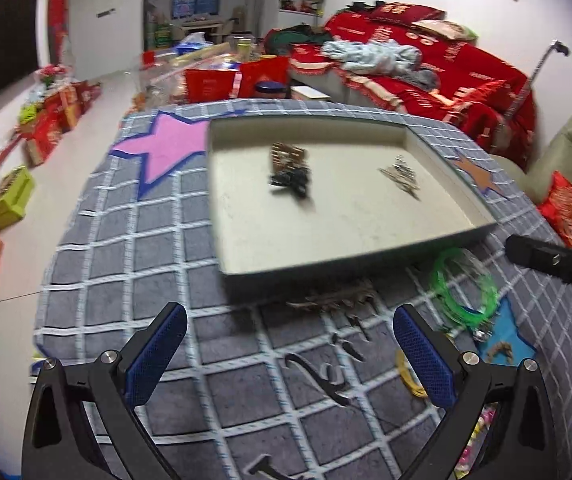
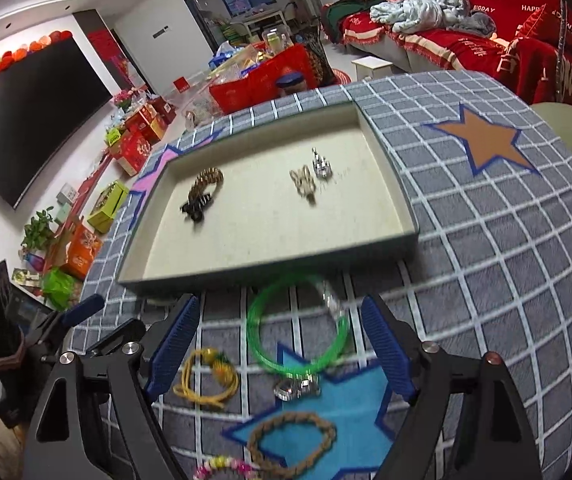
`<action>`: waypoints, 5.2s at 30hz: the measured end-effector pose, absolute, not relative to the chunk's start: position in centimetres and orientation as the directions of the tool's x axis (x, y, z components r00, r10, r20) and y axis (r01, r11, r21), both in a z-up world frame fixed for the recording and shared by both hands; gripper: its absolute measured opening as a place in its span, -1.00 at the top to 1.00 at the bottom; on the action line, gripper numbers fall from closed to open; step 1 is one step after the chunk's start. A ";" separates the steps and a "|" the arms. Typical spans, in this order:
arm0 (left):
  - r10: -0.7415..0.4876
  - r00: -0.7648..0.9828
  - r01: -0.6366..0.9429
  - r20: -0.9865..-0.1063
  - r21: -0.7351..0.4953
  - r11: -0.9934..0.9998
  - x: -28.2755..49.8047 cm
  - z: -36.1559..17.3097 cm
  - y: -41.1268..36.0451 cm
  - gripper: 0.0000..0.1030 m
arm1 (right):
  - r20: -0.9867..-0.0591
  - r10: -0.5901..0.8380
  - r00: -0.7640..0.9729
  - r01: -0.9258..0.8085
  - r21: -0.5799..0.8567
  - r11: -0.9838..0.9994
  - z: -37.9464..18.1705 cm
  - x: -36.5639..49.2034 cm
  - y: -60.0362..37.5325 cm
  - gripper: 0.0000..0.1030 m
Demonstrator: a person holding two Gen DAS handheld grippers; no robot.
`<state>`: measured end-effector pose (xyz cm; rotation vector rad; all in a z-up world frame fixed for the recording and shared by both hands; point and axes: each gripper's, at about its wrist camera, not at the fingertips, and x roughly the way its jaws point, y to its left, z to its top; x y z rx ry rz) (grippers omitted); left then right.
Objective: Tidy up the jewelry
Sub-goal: 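Withdraw both tools from the box toward the remaining jewelry, then grasp the silver star hair pin with the left tool while the right tool grasps the green bangle, then carry both items into the box and open both tools to release them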
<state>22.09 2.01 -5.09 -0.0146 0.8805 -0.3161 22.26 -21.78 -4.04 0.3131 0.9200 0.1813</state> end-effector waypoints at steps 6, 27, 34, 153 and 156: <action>-0.397 0.526 0.343 -0.752 -0.239 0.908 22.5 -6.1 1.1 -1.00 | -0.751 0.291 0.593 -0.010 0.354 0.935 -4.5 21.4 -22.2 -0.66; -0.615 0.369 0.520 -0.697 -0.394 0.758 22.8 -5.8 -1.6 -1.00 | -0.753 0.295 0.589 0.046 0.396 0.917 -6.0 20.9 -23.9 -0.66; -0.551 0.401 0.479 -0.731 -0.345 0.807 23.8 -5.6 -1.7 -1.00 | -0.751 0.294 0.592 0.051 0.399 0.916 -6.2 20.7 -24.3 -0.66; -0.172 0.555 0.303 -0.814 0.005 0.953 35.8 -4.6 -8.3 0.33 | -0.802 0.153 0.577 0.050 0.221 0.974 -3.7 36.1 -23.6 0.23; -0.148 0.588 0.285 -0.795 0.032 0.958 35.3 -4.0 -8.2 0.33 | -0.779 0.166 0.605 0.050 0.245 0.968 -2.6 34.5 -23.7 0.13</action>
